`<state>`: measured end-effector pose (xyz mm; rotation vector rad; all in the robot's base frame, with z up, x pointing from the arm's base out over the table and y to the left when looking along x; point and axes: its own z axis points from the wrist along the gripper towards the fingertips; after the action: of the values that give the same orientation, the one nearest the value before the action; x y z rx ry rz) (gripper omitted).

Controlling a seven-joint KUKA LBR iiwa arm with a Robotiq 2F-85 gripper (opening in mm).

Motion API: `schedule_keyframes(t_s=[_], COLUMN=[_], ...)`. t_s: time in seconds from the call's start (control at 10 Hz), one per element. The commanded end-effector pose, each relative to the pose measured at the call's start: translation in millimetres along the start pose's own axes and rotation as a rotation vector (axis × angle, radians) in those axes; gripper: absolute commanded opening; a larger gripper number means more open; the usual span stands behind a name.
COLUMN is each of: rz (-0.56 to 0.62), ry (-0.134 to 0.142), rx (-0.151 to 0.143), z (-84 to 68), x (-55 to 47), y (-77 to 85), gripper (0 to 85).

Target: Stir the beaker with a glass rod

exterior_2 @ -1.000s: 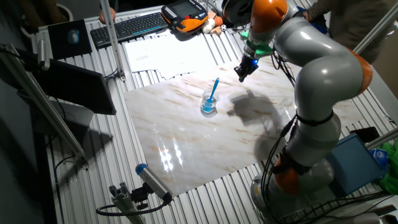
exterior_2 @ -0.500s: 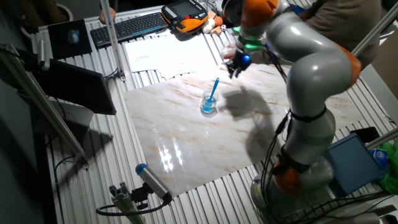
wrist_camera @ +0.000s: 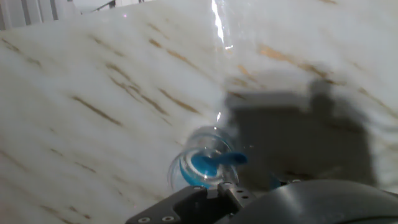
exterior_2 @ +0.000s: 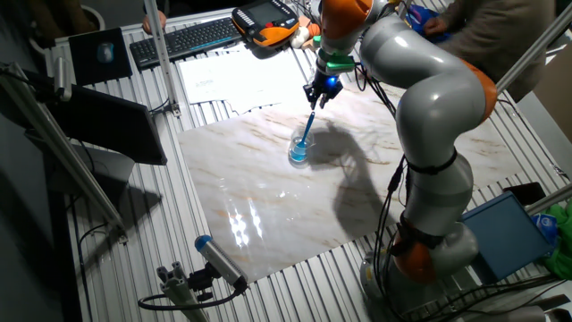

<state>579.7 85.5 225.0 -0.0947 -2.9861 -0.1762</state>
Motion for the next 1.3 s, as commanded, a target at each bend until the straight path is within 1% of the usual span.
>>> schedule_keyframes(t_s=[0.0,0.2,0.6,0.7,1.1,1.2], rz=[-0.002,-0.001,-0.02,-0.025,-0.04,-0.052], ry=[-0.005,-0.021,-0.032,-0.032,-0.034,-0.032], rx=[-0.006,-0.013,-0.015,-0.007,0.019,0.04], z=[5.0,16.8,30.7,33.2,39.5,39.7], x=[-3.4,-7.7,-14.5,-14.8,-7.5,-5.8], y=[1.7,7.0,6.7,6.4,7.6,7.5], gripper=[34.0,34.0,34.0,34.0,34.0,34.0])
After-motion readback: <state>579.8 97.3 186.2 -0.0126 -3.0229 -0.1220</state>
